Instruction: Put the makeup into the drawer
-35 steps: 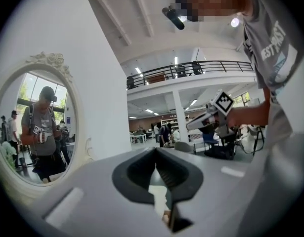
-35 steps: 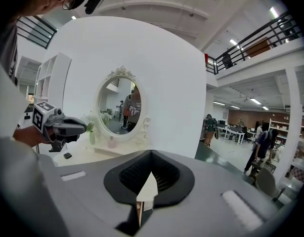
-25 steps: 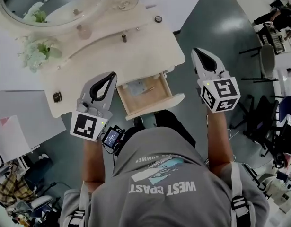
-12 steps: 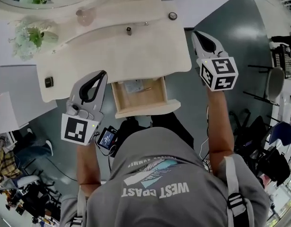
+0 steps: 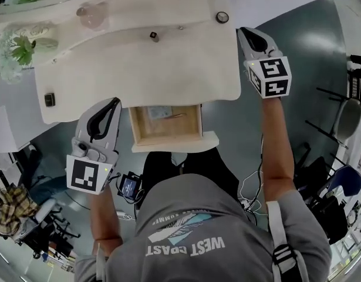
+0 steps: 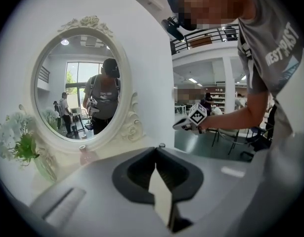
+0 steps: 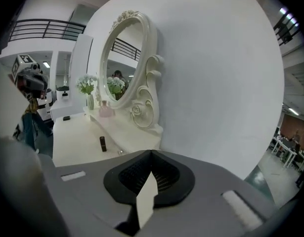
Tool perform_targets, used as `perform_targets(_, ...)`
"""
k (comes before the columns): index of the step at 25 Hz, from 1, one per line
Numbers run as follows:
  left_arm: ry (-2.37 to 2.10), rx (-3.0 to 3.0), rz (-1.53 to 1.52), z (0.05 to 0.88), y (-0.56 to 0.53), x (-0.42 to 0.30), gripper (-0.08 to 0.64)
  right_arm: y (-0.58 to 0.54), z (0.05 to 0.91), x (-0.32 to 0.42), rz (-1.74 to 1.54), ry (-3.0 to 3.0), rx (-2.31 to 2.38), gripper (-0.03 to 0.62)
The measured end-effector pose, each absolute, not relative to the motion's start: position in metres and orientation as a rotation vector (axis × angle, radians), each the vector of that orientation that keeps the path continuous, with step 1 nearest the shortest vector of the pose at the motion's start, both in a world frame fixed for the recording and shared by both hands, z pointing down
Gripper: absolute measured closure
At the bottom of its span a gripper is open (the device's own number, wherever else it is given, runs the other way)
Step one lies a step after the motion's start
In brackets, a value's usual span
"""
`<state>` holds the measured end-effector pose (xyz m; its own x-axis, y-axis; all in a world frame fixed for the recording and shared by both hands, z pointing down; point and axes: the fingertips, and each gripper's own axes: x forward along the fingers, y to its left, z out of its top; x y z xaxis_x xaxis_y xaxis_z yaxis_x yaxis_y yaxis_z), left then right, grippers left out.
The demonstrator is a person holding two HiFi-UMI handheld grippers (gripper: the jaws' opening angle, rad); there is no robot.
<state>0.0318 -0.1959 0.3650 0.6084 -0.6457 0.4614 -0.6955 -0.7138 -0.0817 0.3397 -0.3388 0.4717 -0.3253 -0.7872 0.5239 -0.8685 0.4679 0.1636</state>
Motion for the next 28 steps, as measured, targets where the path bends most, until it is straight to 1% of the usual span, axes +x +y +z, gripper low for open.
perform_targets(9, -1.147, 2.658, 0.765, 0.417, -0.236, 0.046, 0.558, -0.386, 0.547, 0.353, 0.095, -2.175, 1.241, 0.586)
perform_targets(16, -1.133, 2.614, 0.758, 0.455, -0.262, 0.062, 0.558, -0.418, 0.596, 0.360, 0.102, -2.180, 1.189, 0.548)
perform_targets(19, -1.104, 2.594, 0.768, 0.468, -0.263, 0.070, 0.558, -0.427, 0.616, 0.357, 0.129, -2.189, 1.149, 0.510)
perform_targets(23, -1.087, 2.573, 0.786, 0.483, -0.264, 0.074, 0.558, -0.439, 0.636, 0.350, 0.171, -2.207, 1.100, 0.414)
perform_targets(28, -1.077, 2.563, 0.791, 0.489, -0.265, 0.079, 0.558, -0.451, 0.636, 0.345, 0.257, -2.260, 1.073, 0.370)
